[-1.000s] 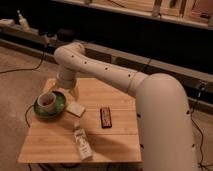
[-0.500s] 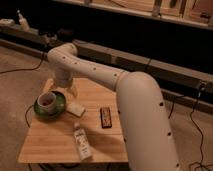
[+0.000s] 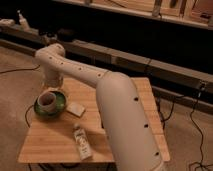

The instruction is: Pick up the ceramic cup

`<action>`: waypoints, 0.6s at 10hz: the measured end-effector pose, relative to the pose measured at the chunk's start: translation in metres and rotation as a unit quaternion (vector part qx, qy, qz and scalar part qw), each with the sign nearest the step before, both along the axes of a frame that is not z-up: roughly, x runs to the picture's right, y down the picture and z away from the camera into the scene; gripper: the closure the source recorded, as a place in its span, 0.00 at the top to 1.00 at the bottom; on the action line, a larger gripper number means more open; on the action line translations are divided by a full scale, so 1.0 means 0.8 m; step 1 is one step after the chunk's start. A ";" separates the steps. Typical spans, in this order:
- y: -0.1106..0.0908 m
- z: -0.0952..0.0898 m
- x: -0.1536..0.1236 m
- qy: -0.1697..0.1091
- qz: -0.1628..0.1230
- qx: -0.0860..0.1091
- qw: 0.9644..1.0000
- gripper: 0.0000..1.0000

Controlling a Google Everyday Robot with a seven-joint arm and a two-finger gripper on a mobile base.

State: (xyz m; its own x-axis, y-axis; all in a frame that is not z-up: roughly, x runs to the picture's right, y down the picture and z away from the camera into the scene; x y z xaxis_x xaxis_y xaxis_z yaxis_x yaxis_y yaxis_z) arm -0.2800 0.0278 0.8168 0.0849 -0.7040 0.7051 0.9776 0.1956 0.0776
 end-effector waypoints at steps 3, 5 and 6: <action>0.004 0.003 0.000 0.008 -0.015 -0.001 1.000 0.80; 0.008 0.000 0.006 0.014 -0.014 -0.003 1.000 0.80; 0.011 0.000 0.007 0.014 -0.016 -0.005 1.000 0.80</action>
